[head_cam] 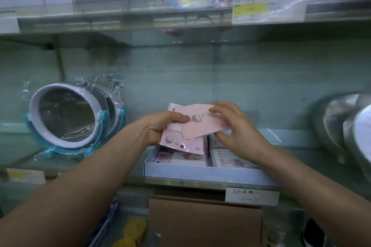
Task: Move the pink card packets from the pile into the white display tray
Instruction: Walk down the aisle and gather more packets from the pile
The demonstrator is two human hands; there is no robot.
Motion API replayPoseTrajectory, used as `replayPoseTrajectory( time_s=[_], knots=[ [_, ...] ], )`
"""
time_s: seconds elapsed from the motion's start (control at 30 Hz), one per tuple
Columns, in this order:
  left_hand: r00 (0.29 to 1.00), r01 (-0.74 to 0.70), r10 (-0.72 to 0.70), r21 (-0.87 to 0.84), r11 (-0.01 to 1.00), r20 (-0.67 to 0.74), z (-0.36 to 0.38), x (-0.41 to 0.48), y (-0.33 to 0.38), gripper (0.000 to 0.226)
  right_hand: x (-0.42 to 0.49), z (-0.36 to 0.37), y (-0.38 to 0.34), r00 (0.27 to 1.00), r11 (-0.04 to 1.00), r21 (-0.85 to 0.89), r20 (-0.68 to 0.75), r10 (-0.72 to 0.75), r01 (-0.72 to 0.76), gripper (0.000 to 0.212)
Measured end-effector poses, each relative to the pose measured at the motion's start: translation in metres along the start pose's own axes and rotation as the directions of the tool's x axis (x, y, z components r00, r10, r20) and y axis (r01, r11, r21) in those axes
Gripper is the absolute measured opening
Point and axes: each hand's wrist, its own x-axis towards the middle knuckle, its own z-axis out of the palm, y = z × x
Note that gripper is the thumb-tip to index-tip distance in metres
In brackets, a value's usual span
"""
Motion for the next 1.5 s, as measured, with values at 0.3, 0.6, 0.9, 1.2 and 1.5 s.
replayPoseTrajectory(
  time_s=[0.3,0.6,0.9,1.2,1.5],
  knots=[
    [0.999,0.022,-0.025,-0.072,0.997,-0.047,0.010,-0.002,0.000,0.021,0.000,-0.015,-0.003,0.967,0.940,0.247,-0.035,0.251,-0.235,0.010],
    [0.998,-0.004,-0.003,-0.103,0.995,-0.068,0.009,-0.008,-0.001,0.031,0.012,-0.029,-0.012,0.781,0.595,0.561,0.160,0.604,-0.575,0.014],
    [0.976,-0.012,0.005,-0.031,0.999,-0.218,0.001,-0.023,0.002,0.019,0.023,-0.013,-0.018,0.724,0.599,0.467,0.142,0.675,-0.650,0.029],
    [0.809,-0.310,0.166,-0.168,0.936,-0.564,-0.034,-0.033,0.006,0.014,0.019,0.001,-0.014,0.747,0.698,0.269,0.183,0.640,-0.664,0.029],
    [0.785,-0.373,0.200,-0.189,0.908,-0.586,-0.042,-0.039,0.009,0.015,0.022,0.021,-0.026,0.774,0.768,0.136,0.223,0.592,-0.627,0.034]
  ],
)
